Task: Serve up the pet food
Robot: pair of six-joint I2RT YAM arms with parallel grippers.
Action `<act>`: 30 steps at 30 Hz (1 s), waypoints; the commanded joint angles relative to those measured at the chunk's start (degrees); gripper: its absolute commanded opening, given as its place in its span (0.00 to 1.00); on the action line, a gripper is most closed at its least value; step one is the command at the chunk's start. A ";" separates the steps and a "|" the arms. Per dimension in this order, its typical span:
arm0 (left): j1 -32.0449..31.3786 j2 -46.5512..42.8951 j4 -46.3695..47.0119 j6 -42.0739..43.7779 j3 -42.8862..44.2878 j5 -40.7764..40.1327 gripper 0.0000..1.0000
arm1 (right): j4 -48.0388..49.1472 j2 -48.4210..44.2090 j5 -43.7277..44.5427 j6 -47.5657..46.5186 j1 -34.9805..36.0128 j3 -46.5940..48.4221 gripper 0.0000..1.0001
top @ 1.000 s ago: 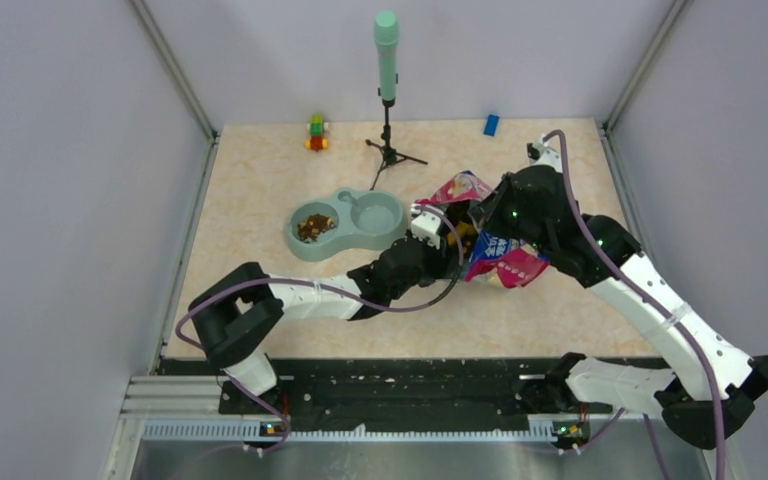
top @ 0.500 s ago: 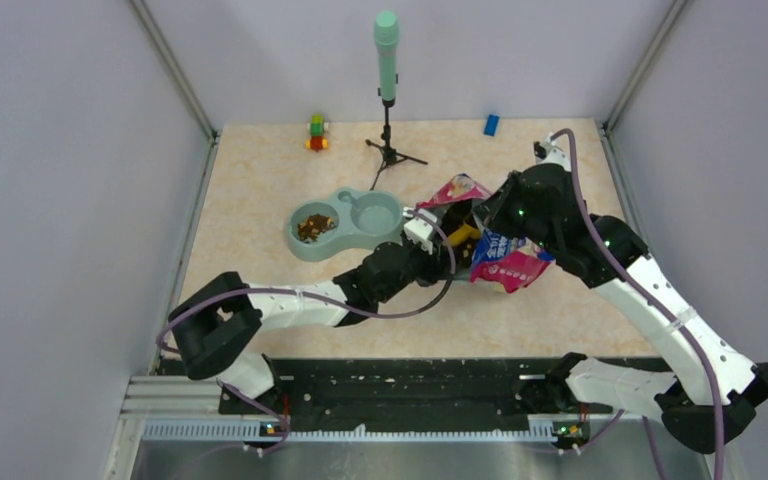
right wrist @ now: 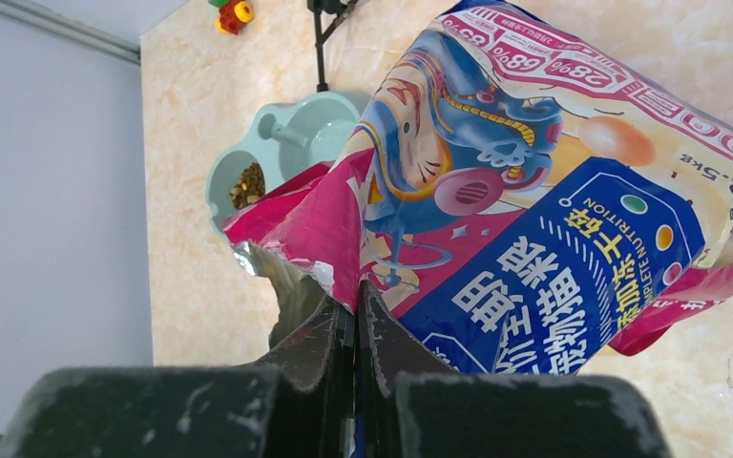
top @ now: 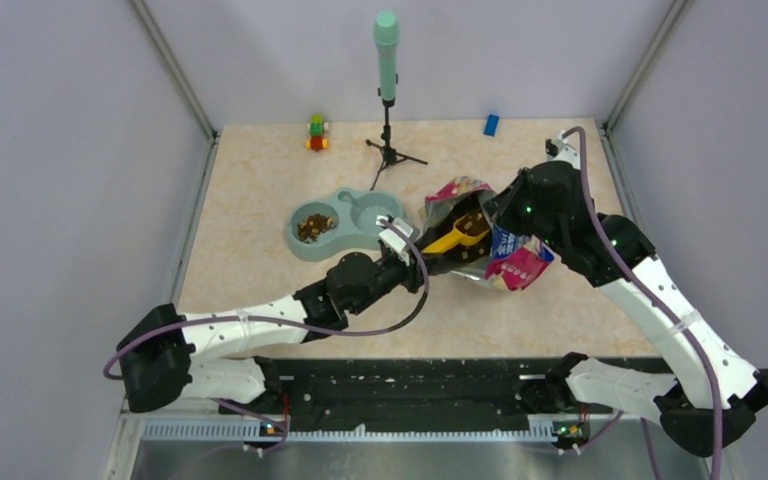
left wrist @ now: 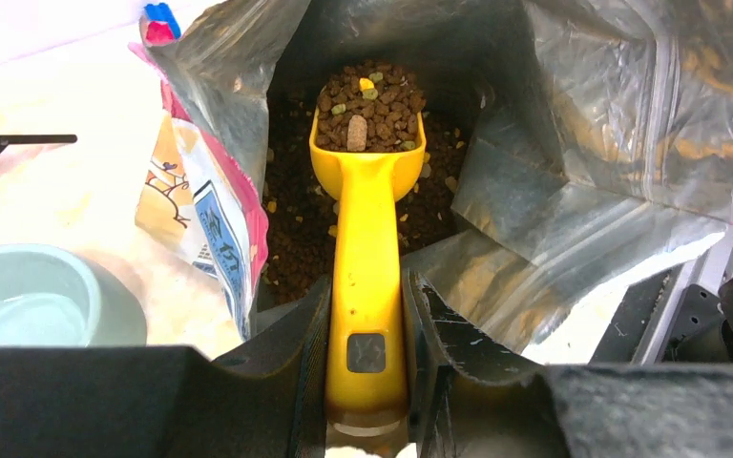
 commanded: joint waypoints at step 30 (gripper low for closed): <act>-3.15 -12.98 -35.06 0.20 6.08 -4.43 0.00 | -1.33 0.24 2.98 -1.88 -1.31 5.25 0.00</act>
